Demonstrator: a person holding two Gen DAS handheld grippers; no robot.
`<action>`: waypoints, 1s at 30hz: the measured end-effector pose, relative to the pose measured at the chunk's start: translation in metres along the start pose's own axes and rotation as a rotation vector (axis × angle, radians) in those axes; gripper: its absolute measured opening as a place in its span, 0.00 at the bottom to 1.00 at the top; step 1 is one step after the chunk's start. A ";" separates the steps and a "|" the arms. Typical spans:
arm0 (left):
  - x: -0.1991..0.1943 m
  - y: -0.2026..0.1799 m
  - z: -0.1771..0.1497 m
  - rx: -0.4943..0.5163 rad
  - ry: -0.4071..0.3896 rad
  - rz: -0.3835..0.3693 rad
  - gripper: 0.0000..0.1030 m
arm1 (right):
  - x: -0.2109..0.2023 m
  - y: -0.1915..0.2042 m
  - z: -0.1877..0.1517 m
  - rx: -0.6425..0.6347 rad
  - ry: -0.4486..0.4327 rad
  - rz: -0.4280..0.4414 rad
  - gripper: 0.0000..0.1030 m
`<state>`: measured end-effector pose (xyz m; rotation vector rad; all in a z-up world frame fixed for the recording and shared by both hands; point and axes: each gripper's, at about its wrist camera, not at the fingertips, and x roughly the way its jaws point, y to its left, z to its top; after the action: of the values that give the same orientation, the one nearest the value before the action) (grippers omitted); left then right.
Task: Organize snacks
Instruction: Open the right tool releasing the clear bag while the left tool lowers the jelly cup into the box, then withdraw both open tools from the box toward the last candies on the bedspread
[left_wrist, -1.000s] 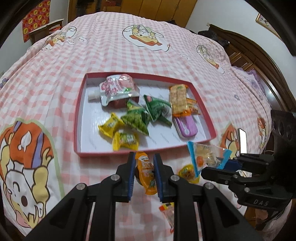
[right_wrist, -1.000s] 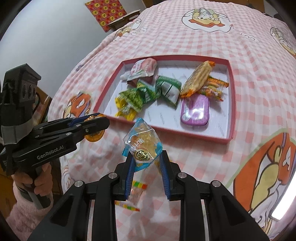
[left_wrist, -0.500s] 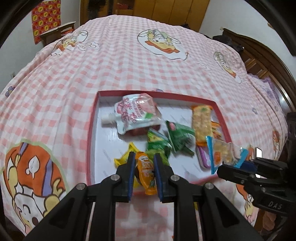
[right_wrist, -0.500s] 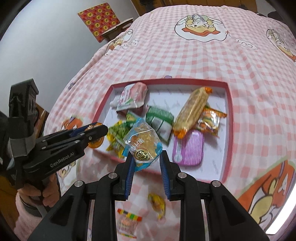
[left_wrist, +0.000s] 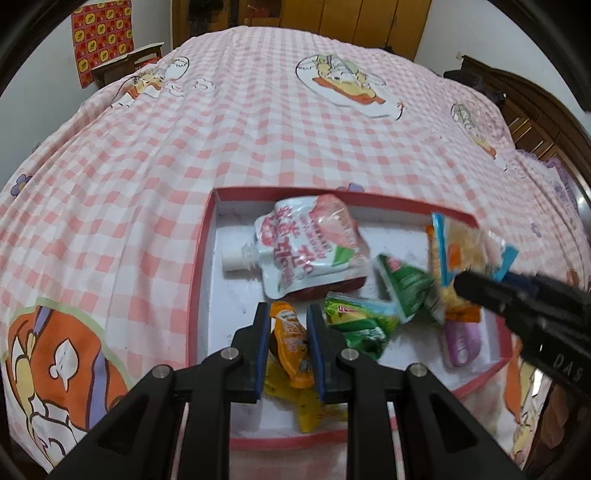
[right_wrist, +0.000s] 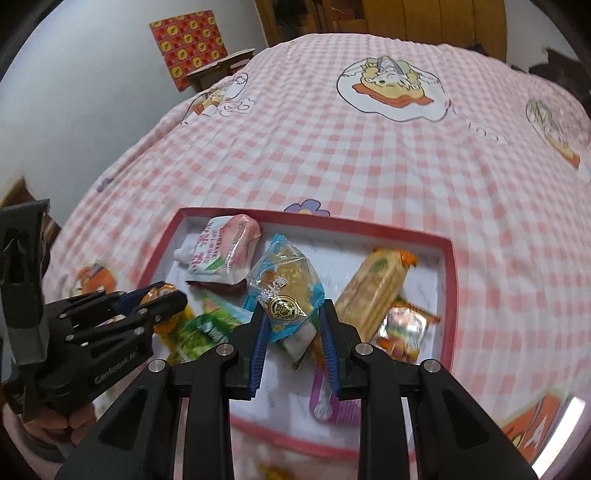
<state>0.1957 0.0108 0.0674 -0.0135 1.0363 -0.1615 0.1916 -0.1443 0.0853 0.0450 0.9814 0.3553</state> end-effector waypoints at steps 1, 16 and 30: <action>0.003 0.002 -0.001 -0.001 0.008 0.000 0.20 | 0.003 0.002 0.002 -0.017 -0.001 -0.011 0.27; 0.007 0.008 -0.008 -0.026 0.005 -0.044 0.31 | 0.030 0.001 0.018 -0.035 -0.012 -0.032 0.41; -0.036 0.009 -0.022 -0.051 -0.011 -0.048 0.53 | -0.024 0.011 -0.002 -0.036 -0.087 0.095 0.51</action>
<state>0.1596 0.0263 0.0862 -0.0857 1.0290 -0.1779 0.1745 -0.1413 0.1053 0.0741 0.8886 0.4543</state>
